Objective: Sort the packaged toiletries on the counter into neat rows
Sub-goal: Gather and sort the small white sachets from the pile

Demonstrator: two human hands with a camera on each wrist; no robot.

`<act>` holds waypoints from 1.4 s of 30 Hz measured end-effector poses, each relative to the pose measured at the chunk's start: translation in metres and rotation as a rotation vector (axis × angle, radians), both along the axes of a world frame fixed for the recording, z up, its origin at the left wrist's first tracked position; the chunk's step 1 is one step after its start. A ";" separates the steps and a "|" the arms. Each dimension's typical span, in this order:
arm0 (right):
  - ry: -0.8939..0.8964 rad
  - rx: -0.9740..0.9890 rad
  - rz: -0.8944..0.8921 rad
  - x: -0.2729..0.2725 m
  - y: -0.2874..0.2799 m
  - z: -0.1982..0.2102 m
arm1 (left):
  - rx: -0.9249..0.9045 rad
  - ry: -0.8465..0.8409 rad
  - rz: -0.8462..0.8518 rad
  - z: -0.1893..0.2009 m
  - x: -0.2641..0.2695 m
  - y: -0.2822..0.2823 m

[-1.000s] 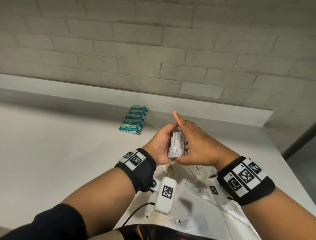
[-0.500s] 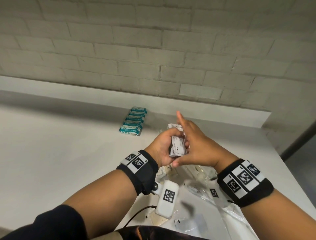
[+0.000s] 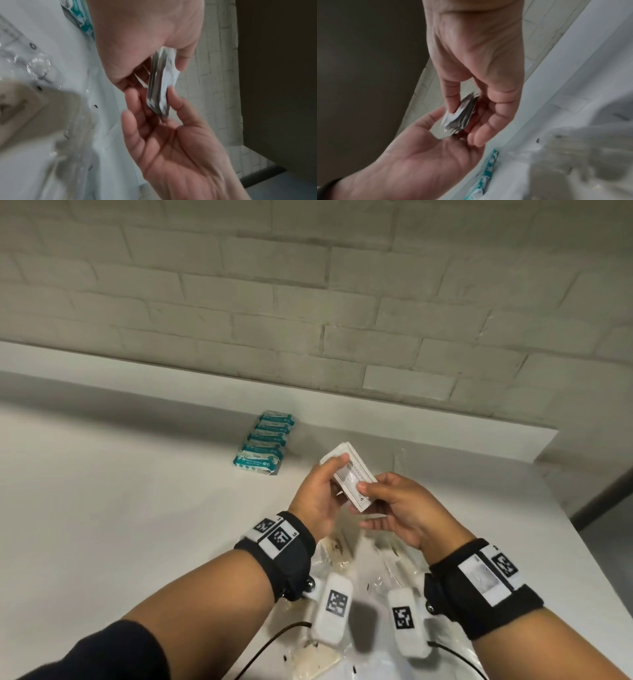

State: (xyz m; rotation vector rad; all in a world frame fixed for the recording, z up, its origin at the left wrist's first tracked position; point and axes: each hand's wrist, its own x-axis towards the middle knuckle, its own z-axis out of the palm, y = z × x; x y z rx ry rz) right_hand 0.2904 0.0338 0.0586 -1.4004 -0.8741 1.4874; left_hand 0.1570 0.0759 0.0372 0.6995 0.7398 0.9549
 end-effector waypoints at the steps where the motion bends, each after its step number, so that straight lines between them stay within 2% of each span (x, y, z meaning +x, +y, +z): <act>1: -0.007 -0.019 -0.004 0.006 0.005 -0.004 | 0.012 0.050 -0.005 -0.005 -0.002 0.008; 7: -0.022 -0.091 0.009 0.023 0.047 -0.018 | 0.052 0.414 -0.047 -0.018 -0.012 0.058; 13: -0.066 -0.091 -0.024 0.020 0.124 -0.027 | 0.029 0.612 -0.034 -0.016 0.000 0.141; 16: -0.069 -0.136 -0.080 0.022 0.165 -0.036 | 0.145 0.878 -0.143 -0.021 0.003 0.186; 18: -0.105 -0.159 -0.092 0.020 0.185 -0.042 | 0.194 0.989 -0.160 -0.025 0.003 0.206; 21: -0.249 -0.144 -0.125 0.016 0.215 -0.053 | 0.221 1.113 -0.191 -0.037 0.003 0.236; 24: -0.539 -0.131 -0.123 0.017 0.235 -0.063 | 0.325 1.304 -0.254 -0.042 0.007 0.250; 25: -0.620 -0.137 -0.097 0.018 0.239 -0.064 | 0.389 1.403 -0.244 -0.041 0.007 0.252; 27: -0.702 -0.146 -0.025 0.022 0.243 -0.063 | 0.461 1.485 -0.240 -0.034 0.006 0.252; 29: -0.755 -0.138 0.067 0.027 0.243 -0.060 | 0.545 1.533 -0.348 -0.028 0.003 0.250; 32: -1.102 -0.075 0.253 0.032 0.241 -0.059 | 0.737 1.693 -0.523 -0.025 0.002 0.246; 34: -1.254 0.017 0.297 0.030 0.241 -0.060 | 0.840 1.730 -0.504 -0.029 0.005 0.245; 39: -1.258 0.228 0.268 0.029 0.250 -0.061 | 0.906 1.712 -0.396 -0.033 0.016 0.252; 42: -1.250 0.252 0.286 0.031 0.259 -0.063 | 0.919 1.733 -0.334 -0.036 0.021 0.260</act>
